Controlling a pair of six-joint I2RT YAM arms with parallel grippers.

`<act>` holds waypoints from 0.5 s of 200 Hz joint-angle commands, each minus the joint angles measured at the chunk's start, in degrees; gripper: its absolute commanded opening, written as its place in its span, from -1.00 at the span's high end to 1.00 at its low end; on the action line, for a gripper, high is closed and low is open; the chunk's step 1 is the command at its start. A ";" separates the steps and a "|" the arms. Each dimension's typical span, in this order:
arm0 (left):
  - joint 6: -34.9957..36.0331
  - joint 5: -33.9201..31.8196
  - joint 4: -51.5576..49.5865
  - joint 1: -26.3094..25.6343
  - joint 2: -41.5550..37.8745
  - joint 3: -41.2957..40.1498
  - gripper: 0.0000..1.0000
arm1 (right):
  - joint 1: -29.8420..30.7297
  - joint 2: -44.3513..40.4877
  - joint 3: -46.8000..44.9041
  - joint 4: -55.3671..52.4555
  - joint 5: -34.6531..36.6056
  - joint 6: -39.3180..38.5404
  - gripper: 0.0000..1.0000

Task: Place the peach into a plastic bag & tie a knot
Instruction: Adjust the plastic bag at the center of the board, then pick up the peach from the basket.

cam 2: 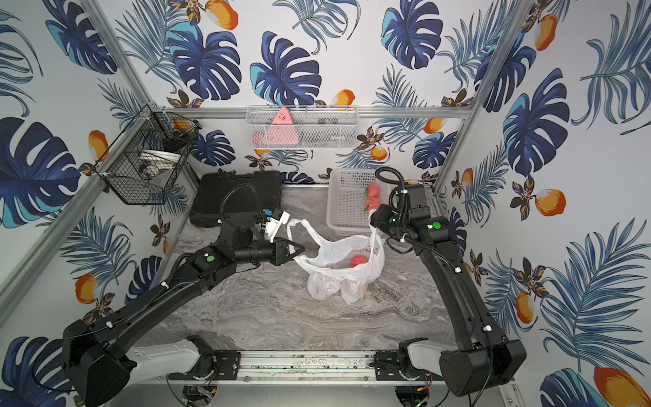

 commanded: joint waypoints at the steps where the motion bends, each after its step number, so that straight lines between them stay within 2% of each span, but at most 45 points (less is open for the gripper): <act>1: 2.15 -3.55 -5.19 1.19 1.82 4.58 1.00 | -1.87 2.40 6.43 -2.89 0.48 -2.71 -0.30; 31: 1.97 -7.02 -10.97 4.02 3.64 8.74 1.00 | -7.05 6.05 9.65 0.13 -3.96 -1.00 -0.40; 51: 3.76 -6.87 -11.93 4.56 2.73 9.58 1.00 | -7.52 11.20 9.28 2.48 -0.09 0.16 -0.41; 69: 5.89 -3.89 -10.67 4.79 3.02 9.69 1.00 | -7.75 17.10 8.07 5.73 3.26 0.73 -0.37; 100: 11.55 -1.08 -12.29 4.79 6.74 14.67 1.00 | -7.57 29.10 10.20 10.72 4.12 0.57 -0.32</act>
